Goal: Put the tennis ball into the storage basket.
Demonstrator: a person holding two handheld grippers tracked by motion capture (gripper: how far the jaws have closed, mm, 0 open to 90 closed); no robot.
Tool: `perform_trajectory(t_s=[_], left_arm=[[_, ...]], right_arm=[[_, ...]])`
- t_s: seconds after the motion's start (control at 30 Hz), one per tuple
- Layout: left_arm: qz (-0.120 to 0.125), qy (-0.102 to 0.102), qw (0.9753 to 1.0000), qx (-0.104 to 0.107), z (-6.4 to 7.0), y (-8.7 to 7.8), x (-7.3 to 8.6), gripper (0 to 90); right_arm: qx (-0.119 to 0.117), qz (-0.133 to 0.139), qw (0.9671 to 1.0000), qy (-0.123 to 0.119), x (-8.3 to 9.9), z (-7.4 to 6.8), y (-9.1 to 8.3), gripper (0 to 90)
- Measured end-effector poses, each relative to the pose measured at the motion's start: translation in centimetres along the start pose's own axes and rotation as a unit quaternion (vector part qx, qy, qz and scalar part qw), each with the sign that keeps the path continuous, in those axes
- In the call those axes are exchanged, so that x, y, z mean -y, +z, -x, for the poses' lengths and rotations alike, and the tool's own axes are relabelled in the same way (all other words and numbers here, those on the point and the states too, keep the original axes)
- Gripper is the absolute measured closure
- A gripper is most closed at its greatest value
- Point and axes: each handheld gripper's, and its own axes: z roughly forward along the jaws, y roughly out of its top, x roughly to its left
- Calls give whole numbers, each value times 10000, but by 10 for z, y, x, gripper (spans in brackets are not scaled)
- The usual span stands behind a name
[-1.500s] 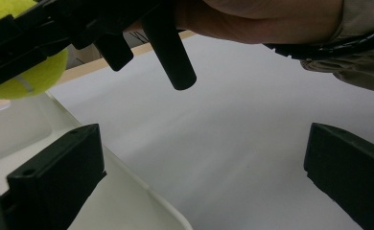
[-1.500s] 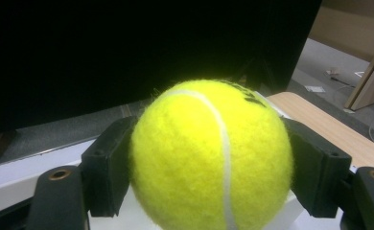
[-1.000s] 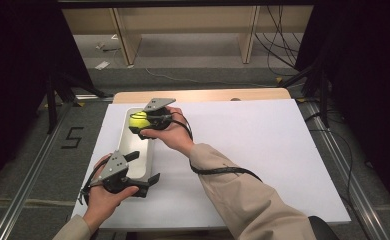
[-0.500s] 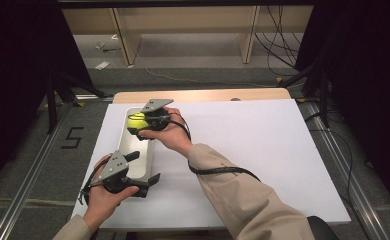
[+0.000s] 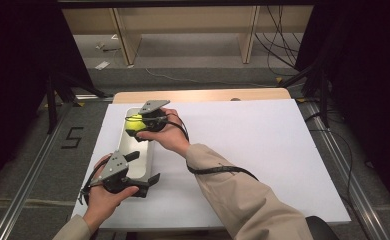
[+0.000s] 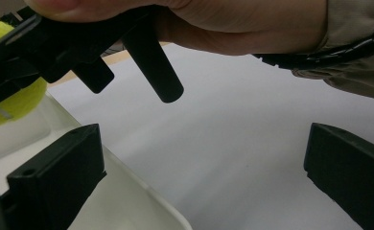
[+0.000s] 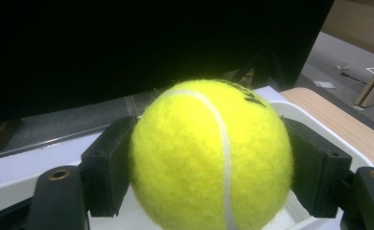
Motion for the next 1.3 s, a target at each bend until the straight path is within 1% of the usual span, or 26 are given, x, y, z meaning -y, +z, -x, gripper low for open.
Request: perform_trajectory(t_s=[0.37,0.5,0.83,1.17,1.3], left_arm=[[1,-5,10000,4,0,0,0,0],[-4,-2,10000,1,0,0,0,0],[-1,-4,10000,1,0,0,0,0],[0,17,10000,7,0,0,0,0],[6,8,10000,5,-1,-1,0,0]], right_arm=[[-64,-69,10000,-28,2,-1,5,268],[-88,-135,9999,-36,4,-2,7,268],[-93,-183,9998,-60,5,-2,9,268],[-82,-235,9997,-9,6,-2,11,268],[-89,-253,9996,-41,7,-2,13,268]])
